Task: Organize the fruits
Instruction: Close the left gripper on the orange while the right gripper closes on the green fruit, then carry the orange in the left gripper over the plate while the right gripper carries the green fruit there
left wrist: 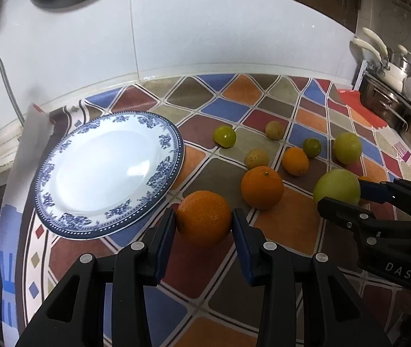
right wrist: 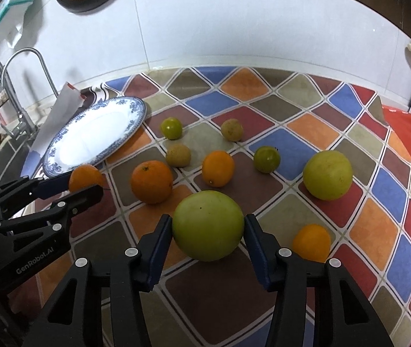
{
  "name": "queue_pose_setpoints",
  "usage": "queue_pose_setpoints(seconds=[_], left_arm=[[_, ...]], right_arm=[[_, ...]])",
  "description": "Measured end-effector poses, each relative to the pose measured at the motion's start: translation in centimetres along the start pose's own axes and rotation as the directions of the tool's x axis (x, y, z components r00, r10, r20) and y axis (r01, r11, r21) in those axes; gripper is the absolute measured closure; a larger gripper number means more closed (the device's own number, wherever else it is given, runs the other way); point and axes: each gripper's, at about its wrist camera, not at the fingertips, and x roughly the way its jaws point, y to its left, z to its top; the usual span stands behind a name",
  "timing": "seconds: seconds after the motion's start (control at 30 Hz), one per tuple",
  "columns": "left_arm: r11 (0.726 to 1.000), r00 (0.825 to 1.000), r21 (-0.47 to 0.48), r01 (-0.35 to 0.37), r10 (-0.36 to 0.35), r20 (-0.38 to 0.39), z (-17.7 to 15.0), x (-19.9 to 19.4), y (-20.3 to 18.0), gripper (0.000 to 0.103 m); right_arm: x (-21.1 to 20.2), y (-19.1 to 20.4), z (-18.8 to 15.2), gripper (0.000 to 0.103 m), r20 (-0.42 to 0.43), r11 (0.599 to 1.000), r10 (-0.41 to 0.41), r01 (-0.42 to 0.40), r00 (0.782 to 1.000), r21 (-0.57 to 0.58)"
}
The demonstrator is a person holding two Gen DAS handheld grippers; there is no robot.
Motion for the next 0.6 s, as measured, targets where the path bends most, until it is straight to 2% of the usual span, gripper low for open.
queue_pose_setpoints(seconds=[0.3,0.6], left_arm=[[0.999,0.997,-0.030,-0.027,0.029,0.065,0.0,-3.9,0.3,0.064],[0.996,0.987,-0.054,-0.070,0.077,0.139,-0.2,-7.9,1.5,0.064]], right_arm=[[-3.1,1.4,0.2,0.052,0.070,0.998,0.031,-0.028,0.997,-0.052],[-6.1,3.9,1.0,0.052,0.152,0.992,0.082,-0.065,0.985,-0.110]])
